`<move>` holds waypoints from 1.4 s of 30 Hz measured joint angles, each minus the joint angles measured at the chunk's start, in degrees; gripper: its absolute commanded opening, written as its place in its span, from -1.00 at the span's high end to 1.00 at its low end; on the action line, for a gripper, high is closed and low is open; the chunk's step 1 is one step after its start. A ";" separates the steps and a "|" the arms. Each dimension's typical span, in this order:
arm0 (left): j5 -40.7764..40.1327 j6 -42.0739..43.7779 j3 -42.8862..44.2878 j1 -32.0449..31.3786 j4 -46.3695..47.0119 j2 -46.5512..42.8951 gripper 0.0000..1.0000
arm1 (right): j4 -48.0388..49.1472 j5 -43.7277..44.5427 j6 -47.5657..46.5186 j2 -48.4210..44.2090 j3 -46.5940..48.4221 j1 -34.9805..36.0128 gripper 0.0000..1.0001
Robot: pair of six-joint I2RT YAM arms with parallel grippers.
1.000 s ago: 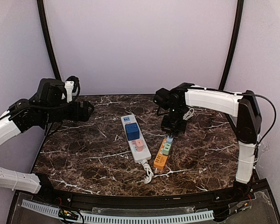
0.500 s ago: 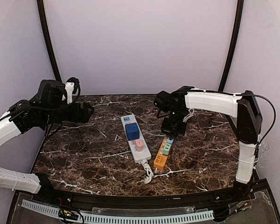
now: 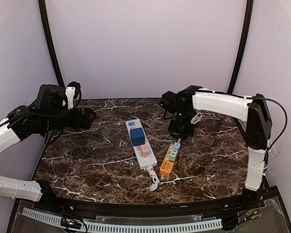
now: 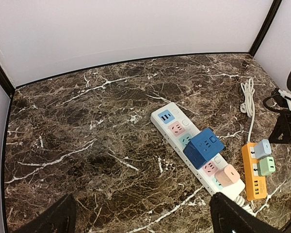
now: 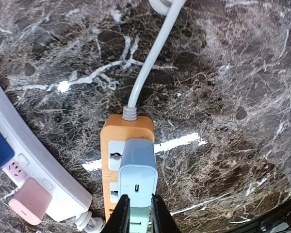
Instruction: Insert the plug
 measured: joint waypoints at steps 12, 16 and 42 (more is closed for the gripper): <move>0.24 0.90 0.00 0.00 -0.09 -1.64 -0.93 | -5.53 5.11 0.33 -7.19 9.22 -0.52 -0.17; 0.52 1.68 0.00 0.00 -0.90 -2.38 -0.93 | -6.40 6.49 0.46 -11.30 9.55 -0.70 -0.61; -15.41 17.20 7.34 1.49 -4.74 3.08 -0.97 | 8.44 28.41 -23.17 -29.55 -3.30 -5.55 -0.97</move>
